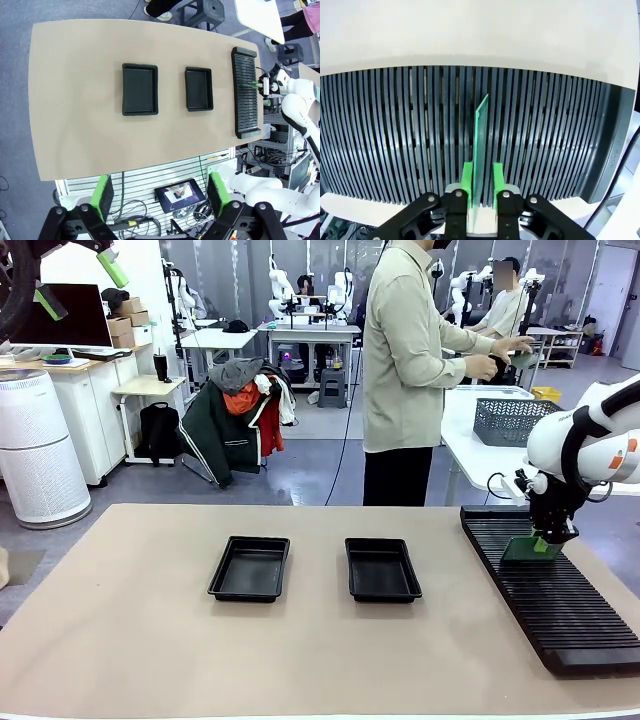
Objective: Inspect and transfer BCBs to ESD trays.
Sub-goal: Pick up the Blank PCB from the PCB Rack and place it in the left ESD tray.
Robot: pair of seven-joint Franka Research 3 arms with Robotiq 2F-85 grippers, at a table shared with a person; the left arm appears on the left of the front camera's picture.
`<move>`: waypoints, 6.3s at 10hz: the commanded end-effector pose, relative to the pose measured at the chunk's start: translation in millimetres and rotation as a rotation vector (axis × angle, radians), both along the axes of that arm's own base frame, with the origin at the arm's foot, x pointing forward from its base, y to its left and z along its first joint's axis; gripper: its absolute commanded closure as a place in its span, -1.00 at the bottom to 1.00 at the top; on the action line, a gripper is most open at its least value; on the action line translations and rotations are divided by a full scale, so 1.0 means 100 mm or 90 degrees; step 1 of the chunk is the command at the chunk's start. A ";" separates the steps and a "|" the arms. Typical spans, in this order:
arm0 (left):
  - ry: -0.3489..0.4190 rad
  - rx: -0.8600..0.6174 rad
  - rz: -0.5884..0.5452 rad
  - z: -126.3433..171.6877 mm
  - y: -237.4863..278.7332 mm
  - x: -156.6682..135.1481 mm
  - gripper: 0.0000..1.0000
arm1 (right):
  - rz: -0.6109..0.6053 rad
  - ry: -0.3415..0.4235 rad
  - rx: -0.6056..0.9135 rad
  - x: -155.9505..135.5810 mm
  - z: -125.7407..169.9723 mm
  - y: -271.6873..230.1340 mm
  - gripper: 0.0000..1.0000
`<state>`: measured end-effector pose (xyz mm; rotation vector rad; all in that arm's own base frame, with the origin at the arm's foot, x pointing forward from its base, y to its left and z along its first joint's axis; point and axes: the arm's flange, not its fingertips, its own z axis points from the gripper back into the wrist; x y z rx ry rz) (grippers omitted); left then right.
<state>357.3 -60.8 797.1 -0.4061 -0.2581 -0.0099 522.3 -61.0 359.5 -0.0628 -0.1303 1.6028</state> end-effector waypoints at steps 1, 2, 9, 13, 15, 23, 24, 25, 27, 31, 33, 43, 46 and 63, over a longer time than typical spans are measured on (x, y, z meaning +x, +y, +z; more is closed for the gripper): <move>-0.001 -0.009 0.000 0.00 0.00 -0.01 -1.00 | -0.010 0.007 -0.010 -0.03 0.00 -0.01 0.76; -0.001 -0.009 0.000 0.00 0.00 -0.01 -1.00 | -0.008 0.011 -0.007 -0.03 0.00 -0.01 0.81; -0.001 -0.009 0.000 0.00 0.00 -0.01 -1.00 | -0.018 0.021 -0.011 -0.09 0.08 -0.05 1.00; -0.001 -0.009 0.000 0.00 0.00 -0.01 -1.00 | -0.004 0.043 0.010 -0.24 0.91 -0.17 1.00; -0.001 -0.009 0.000 0.00 0.00 -0.01 -1.00 | -0.010 0.062 0.005 -0.39 1.48 -0.23 1.00; -0.001 -0.009 0.000 0.00 0.00 -0.01 -1.00 | -0.004 0.044 0.036 -0.85 3.18 -0.27 1.00; -0.001 -0.009 0.000 0.00 0.00 -0.01 -1.00 | -0.009 0.042 0.037 -0.86 3.21 -0.28 1.00; -0.001 -0.009 0.000 0.00 0.00 -0.01 -1.00 | -0.015 0.034 0.043 -0.86 3.23 -0.27 1.00; -0.001 -0.009 0.000 0.00 0.00 -0.01 -1.00 | 0.001 0.033 0.021 -0.92 3.21 -0.26 1.00; -0.001 -0.009 0.000 0.00 0.00 -0.01 -1.00 | 0.001 0.033 0.021 -0.92 3.21 -0.26 1.00; -0.001 -0.009 0.000 0.00 0.00 -0.01 -1.00 | 0.001 0.033 0.021 -0.92 3.21 -0.26 1.00; -0.001 -0.009 0.000 0.00 0.00 -0.01 -1.00 | -0.214 0.130 0.177 -0.89 2.86 0.30 0.96; -0.001 -0.009 0.000 0.00 0.00 -0.01 -1.00 | -0.392 0.218 0.281 -1.05 2.51 0.80 0.96; -0.001 -0.009 0.000 0.00 0.00 -0.01 -1.00 | -0.825 0.554 0.667 -0.68 -0.05 3.77 0.96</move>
